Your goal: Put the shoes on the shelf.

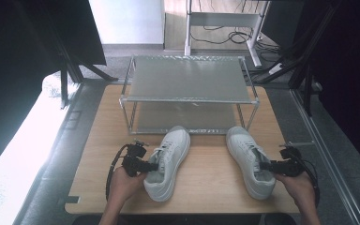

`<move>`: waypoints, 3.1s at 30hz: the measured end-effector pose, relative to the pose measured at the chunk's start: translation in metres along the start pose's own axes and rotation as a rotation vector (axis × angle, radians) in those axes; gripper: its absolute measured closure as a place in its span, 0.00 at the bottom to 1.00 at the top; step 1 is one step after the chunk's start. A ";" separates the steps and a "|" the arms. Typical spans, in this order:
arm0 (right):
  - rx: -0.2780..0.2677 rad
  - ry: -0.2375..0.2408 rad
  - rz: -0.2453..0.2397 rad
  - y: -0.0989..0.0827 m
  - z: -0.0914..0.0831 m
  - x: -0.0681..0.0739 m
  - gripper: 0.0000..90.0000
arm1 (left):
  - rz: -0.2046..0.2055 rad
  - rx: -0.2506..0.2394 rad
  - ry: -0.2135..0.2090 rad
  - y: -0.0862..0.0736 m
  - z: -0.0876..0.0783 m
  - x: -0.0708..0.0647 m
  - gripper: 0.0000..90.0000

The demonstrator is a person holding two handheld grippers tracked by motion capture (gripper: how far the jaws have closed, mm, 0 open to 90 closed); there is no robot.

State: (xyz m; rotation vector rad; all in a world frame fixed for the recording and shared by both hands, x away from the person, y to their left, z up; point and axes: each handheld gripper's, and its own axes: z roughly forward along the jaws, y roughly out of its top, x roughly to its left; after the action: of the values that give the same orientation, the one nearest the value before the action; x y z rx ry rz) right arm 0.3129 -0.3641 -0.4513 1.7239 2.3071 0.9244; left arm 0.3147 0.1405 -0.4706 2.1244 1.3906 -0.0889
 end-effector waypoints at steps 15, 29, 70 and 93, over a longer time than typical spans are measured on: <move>-0.042 0.081 0.086 -0.003 -0.006 -0.020 0.82 | -0.110 -0.066 -0.164 -0.012 0.002 0.031 0.90; -0.117 0.331 0.226 -0.017 0.000 -0.037 0.86 | -0.214 -0.125 -0.286 -0.023 0.006 0.049 0.92; 0.082 0.119 -0.168 0.014 0.016 0.040 0.65 | -0.223 -0.148 -0.320 -0.037 -0.001 0.046 0.92; 0.210 -0.112 -0.348 0.021 0.032 0.073 0.91 | -0.233 -0.135 -0.298 -0.038 0.000 0.047 0.92</move>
State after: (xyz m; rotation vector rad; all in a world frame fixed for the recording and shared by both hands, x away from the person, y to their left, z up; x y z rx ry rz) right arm 0.3194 -0.2820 -0.4470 1.3293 2.5865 0.5258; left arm 0.3032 0.1895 -0.5042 1.7504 1.4134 -0.3776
